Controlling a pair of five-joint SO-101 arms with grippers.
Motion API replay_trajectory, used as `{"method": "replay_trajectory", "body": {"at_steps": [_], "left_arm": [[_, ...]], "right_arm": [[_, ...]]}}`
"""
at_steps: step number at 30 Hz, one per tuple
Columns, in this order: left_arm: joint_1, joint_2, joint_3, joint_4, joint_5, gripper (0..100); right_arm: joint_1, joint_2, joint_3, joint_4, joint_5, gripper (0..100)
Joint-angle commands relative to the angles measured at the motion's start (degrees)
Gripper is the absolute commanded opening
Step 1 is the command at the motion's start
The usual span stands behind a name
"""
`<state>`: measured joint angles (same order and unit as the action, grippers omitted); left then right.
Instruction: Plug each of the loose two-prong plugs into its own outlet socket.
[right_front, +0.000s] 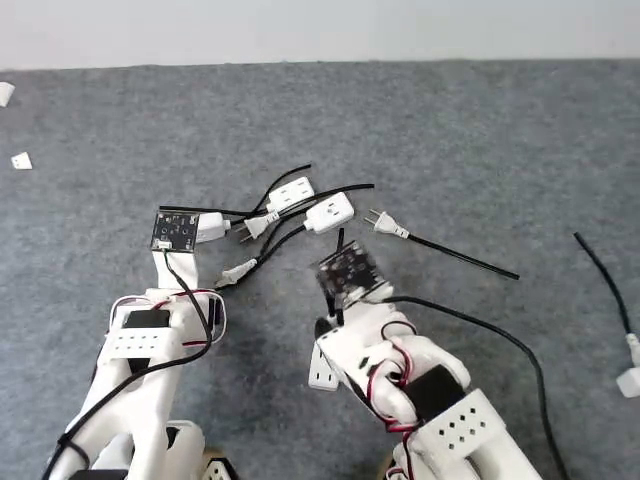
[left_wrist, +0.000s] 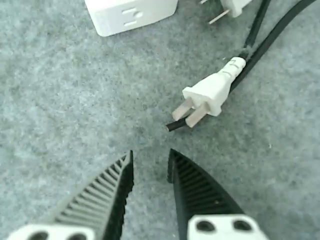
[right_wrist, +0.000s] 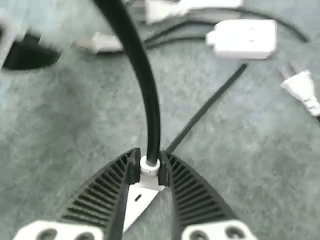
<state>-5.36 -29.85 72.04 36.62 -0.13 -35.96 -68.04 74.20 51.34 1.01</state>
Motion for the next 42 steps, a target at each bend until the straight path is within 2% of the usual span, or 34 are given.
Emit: {"method": "replay_trajectory", "body": {"at_steps": [1,8,15,17,21,24,27,30,34,39,42], "left_arm": [[-0.26,-1.23,-0.31,-1.32,0.53,11],[0.00,-1.23,-0.04,-1.05,0.53,11],[0.35,-1.23,0.31,-0.44,0.44,11],[2.20,-1.23,0.48,0.53,0.44,11],[8.70,-1.23,0.48,3.96,0.44,11],[9.58,-1.23,0.22,4.92,0.79,10],[10.81,-1.23,-0.48,7.30,1.32,10],[16.00,-1.14,-2.51,11.52,6.33,11],[24.44,-1.23,-4.70,15.56,16.88,11],[30.68,-1.23,-13.67,24.26,18.64,11],[33.85,-1.23,-20.44,29.98,23.12,13]], "right_arm": [[-0.84,0.92,-0.97,0.57,1.14,0.9],[-1.27,1.27,-0.97,0.57,-2.73,1.2],[-7.25,0.92,-1.49,-0.31,-2.99,0.8],[-3.03,0.92,-2.02,-1.63,-3.08,0.8],[10.59,0.92,-3.08,-0.92,-5.54,0.8],[19.30,0.92,-3.25,-0.04,-5.54,0.8],[24.75,1.27,-3.52,-0.13,-5.80,0.8],[27.12,1.36,-3.34,-1.80,-5.80,0.8],[27.74,1.36,-3.34,-2.15,-5.89,0.8],[27.74,1.36,-3.34,-2.15,-5.89,0.8],[27.74,1.36,-3.34,-2.15,-5.89,0.8]]}}
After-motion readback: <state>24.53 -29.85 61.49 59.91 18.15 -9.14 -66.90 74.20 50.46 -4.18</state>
